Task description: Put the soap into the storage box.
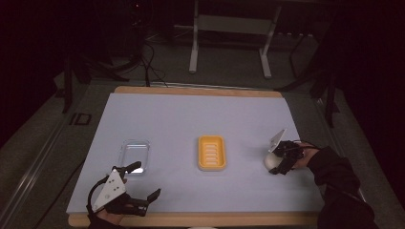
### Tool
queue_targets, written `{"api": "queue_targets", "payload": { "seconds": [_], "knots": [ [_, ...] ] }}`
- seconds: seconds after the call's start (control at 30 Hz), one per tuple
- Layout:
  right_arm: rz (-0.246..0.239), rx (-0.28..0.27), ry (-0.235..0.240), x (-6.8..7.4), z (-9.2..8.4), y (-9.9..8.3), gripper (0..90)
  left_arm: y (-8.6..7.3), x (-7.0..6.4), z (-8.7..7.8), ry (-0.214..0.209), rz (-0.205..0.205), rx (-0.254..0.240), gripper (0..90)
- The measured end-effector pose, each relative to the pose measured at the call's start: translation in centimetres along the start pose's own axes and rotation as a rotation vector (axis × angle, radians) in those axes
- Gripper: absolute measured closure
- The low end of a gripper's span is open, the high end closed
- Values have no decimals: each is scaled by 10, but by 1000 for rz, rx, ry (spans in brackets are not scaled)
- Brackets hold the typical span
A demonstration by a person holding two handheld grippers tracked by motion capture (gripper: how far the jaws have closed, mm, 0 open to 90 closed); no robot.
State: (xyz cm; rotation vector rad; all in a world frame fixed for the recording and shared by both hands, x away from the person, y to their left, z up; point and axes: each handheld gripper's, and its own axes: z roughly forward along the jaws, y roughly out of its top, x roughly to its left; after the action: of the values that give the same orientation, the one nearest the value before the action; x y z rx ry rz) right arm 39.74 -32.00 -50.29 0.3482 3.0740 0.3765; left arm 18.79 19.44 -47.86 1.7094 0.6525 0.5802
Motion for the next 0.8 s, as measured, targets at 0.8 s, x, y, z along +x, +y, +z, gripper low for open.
{"api": "queue_targets", "payload": {
  "seconds": [0.8],
  "knots": [
    [-22,43,32,5,-28,16,249,0,0,0,0,1,0,0]
  ]
}}
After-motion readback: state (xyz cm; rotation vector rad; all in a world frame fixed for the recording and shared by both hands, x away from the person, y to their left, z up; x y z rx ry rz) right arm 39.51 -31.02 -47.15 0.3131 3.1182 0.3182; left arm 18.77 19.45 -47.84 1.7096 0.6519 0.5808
